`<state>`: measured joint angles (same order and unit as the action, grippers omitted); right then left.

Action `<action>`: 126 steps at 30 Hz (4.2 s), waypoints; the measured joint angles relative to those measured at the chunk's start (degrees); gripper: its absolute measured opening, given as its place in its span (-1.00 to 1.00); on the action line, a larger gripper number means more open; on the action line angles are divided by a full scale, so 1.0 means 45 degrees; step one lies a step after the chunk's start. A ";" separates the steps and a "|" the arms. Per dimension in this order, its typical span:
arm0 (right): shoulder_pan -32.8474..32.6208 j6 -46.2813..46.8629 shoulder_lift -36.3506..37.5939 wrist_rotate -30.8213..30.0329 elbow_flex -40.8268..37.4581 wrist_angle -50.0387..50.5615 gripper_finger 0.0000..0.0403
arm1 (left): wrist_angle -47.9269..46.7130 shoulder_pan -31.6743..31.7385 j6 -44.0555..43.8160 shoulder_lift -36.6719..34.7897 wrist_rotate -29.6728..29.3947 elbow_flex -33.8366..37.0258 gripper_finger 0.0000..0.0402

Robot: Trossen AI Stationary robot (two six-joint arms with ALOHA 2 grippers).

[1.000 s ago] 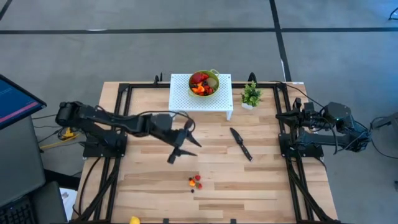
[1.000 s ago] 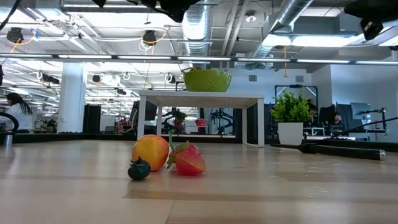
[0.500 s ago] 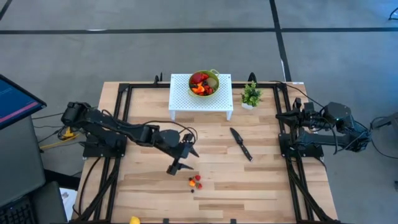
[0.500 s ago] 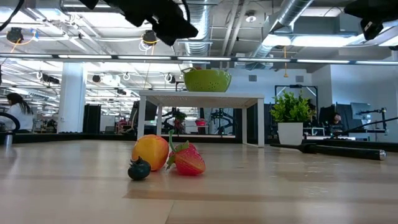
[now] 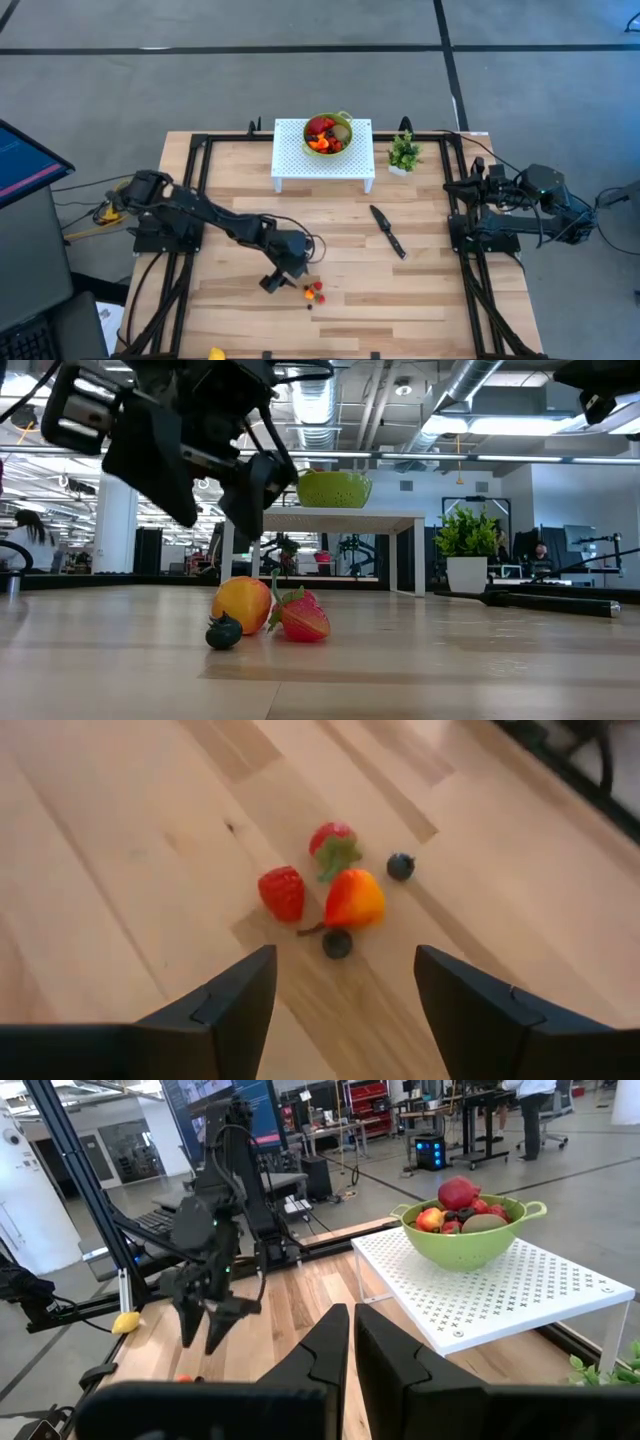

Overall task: Pick & Place Fruit
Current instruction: Put the yellow peach into the green strainer bowl

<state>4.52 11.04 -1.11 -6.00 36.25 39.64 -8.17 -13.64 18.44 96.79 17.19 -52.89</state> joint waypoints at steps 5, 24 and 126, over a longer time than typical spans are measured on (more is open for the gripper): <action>0.0003 -0.0001 -0.0003 0.0000 0.0000 0.0000 -0.92 | 0.0015 -0.0500 0.1198 0.0766 -0.0173 -0.0576 0.11; 0.0000 0.0001 -0.0001 0.0000 0.0000 -0.0004 -0.92 | 0.0279 -0.0375 0.1135 0.1482 0.0426 -0.0963 -0.02; 0.0000 0.0001 -0.0004 0.0000 0.0000 -0.0004 -0.92 | 0.2150 -0.2537 -0.2259 0.2841 -0.4396 -0.0921 -0.44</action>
<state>4.51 11.04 -1.13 -6.00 36.25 39.62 1.51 -25.06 8.28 109.57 -2.59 -57.03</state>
